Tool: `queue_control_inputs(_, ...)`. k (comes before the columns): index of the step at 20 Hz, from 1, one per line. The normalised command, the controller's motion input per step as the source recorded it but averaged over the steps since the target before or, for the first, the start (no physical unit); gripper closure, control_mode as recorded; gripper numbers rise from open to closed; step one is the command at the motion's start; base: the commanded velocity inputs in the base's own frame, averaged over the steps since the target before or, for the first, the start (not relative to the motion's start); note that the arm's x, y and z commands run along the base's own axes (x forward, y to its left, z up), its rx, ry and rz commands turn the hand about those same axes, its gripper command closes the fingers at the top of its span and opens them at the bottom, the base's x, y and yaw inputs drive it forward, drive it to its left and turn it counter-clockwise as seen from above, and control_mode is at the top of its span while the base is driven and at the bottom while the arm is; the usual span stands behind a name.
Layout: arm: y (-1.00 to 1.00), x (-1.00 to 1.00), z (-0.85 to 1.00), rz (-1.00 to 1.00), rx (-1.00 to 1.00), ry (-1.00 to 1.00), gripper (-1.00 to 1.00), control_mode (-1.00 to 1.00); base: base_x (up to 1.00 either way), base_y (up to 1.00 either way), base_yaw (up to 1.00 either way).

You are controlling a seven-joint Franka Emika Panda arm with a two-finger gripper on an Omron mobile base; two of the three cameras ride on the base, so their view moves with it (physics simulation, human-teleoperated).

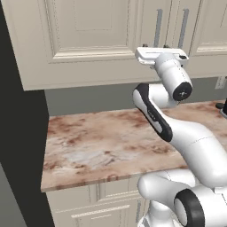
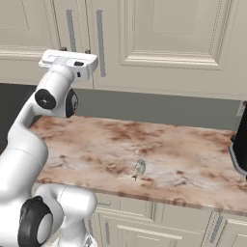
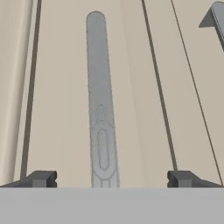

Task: Retrieve the bowl from the cabinet, then place the raw meat into the bowl to avoid contamination.

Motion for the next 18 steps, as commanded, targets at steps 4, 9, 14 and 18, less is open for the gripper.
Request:
queue_control_inputs(4, 0.07, 0.46, 0.0, 0.0, 0.0, -0.01, -1.0, -1.0, 0.0, 0.0, 0.0)
queue_control_inputs(9, 0.04, 0.53, 0.0, 0.0, 0.0, 0.0, -1.0, -1.0, 0.0, 0.0, 0.0)
queue_control_inputs(14, 0.1, 0.55, 0.0, 0.0, 0.0, 0.02, 1.0, -1.0, 0.0, 0.0, 0.0)
queue_control_inputs(18, 0.02, 0.25, 0.0, 0.0, 0.0, 0.02, 1.0, -1.0, 0.0, 0.0, 0.0)
